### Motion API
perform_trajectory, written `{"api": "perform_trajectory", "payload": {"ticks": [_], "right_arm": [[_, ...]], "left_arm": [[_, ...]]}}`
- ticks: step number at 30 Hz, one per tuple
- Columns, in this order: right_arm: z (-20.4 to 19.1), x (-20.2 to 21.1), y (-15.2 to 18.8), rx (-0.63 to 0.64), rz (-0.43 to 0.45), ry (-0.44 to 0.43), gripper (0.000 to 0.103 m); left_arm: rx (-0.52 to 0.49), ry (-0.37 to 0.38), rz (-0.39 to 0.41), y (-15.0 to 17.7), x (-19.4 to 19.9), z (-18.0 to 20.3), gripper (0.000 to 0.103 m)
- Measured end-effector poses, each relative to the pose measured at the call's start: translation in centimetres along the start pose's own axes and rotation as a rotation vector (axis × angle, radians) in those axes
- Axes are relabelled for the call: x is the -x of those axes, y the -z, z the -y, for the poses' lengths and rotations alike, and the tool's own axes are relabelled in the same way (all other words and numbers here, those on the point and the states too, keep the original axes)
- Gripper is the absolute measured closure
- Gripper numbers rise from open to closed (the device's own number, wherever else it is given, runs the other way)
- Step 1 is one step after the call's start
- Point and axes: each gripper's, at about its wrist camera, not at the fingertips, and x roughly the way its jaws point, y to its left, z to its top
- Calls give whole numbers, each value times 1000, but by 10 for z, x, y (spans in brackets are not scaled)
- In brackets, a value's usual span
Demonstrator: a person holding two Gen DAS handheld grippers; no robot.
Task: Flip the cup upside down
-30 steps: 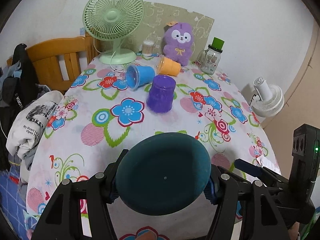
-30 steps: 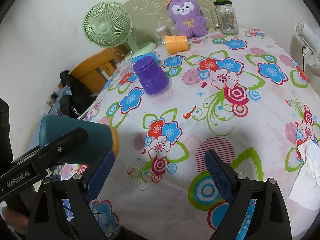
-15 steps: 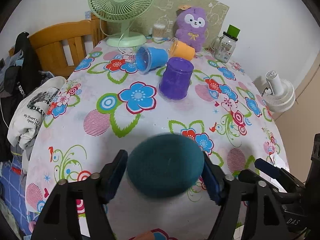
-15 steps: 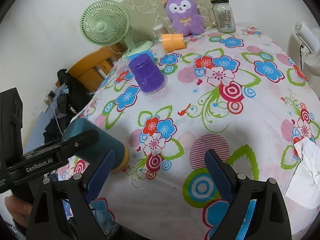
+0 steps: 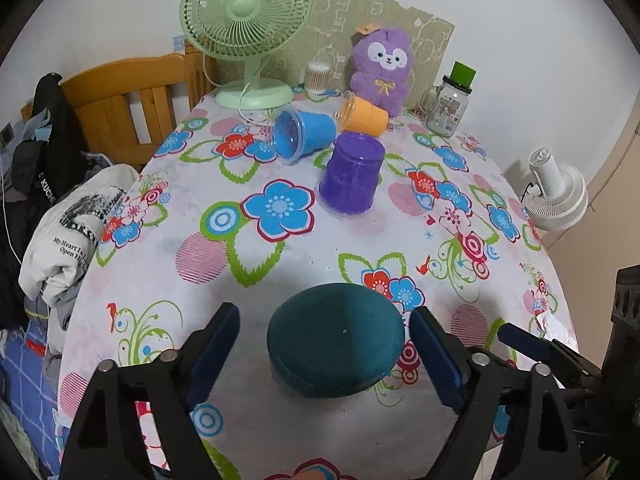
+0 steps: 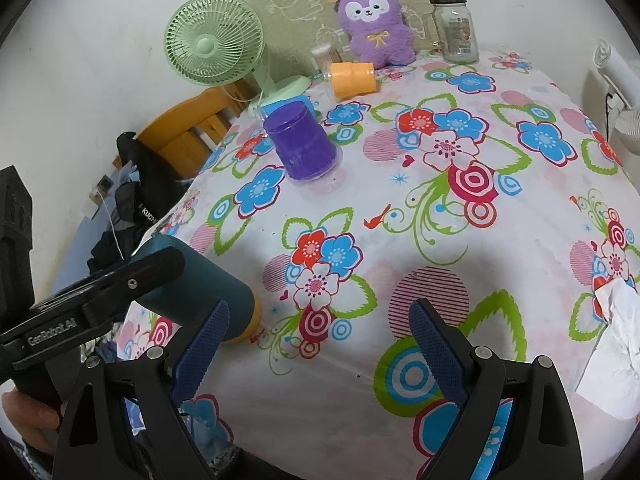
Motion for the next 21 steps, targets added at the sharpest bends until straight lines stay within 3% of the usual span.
{"api": "perform_trajectory", "payload": {"ticks": [10, 21], "right_arm": [[-13, 8, -4, 26, 33, 22, 10], [-29, 23, -9, 39, 89, 17, 10]], "left_arm": [[-7, -18, 78, 4, 22, -3, 4], [69, -26, 155, 7, 49, -27, 0]]}}
